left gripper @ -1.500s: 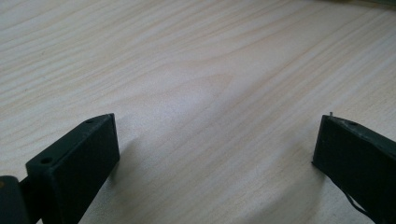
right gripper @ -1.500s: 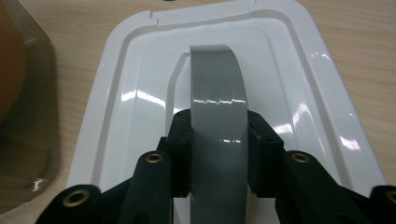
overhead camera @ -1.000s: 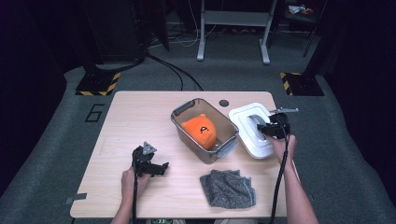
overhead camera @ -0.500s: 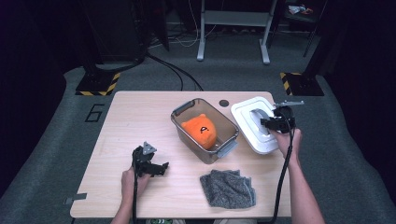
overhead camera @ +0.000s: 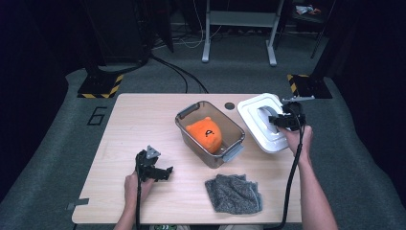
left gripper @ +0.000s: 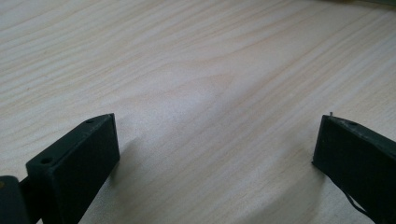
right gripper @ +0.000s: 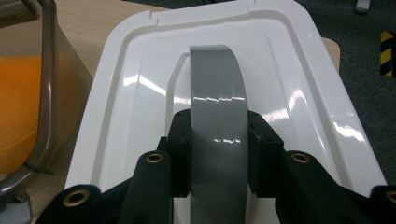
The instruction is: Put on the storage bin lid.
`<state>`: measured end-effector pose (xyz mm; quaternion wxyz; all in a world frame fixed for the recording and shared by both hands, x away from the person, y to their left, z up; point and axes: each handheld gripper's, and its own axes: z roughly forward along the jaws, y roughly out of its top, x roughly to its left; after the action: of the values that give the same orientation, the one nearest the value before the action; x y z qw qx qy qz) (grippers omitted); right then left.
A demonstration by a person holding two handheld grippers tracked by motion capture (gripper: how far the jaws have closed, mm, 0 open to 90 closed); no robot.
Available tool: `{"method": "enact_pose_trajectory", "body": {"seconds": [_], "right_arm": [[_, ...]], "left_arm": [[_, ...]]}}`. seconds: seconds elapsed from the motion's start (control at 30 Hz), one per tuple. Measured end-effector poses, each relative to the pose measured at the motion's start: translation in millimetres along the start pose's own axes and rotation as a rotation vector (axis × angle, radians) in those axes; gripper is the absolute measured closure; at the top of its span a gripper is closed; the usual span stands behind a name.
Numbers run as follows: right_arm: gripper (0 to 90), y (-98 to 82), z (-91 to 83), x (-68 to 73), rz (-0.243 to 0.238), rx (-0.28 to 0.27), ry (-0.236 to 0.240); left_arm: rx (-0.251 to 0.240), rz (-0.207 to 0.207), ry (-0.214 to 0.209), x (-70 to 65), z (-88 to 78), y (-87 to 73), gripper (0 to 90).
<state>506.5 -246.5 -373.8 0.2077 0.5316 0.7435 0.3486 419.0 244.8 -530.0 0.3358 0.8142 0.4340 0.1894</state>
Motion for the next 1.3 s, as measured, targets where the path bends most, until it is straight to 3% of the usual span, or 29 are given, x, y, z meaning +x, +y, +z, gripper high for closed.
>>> {"method": "enact_pose_trajectory", "body": {"seconds": [0.5,1.0,1.03,1.3], "right_arm": [[66.7,30.7,-17.3,9.7,-0.025,-0.031,0.024],[66.6,46.5,-12.6,45.3,-0.041,-0.039,0.118],[66.6,47.6,-12.1,47.6,-0.048,-0.045,0.123],[66.6,52.9,-6.3,70.9,-0.082,-0.041,0.165]], "left_arm": [[0.000,0.000,0.000,0.0,0.0,0.0,0.0],[-0.002,-0.003,0.000,-0.2,0.2,-0.1,0.0],[0.009,0.012,-0.002,0.8,-0.6,0.1,0.0],[0.010,0.007,-0.005,0.3,-0.6,0.0,0.0]]}}
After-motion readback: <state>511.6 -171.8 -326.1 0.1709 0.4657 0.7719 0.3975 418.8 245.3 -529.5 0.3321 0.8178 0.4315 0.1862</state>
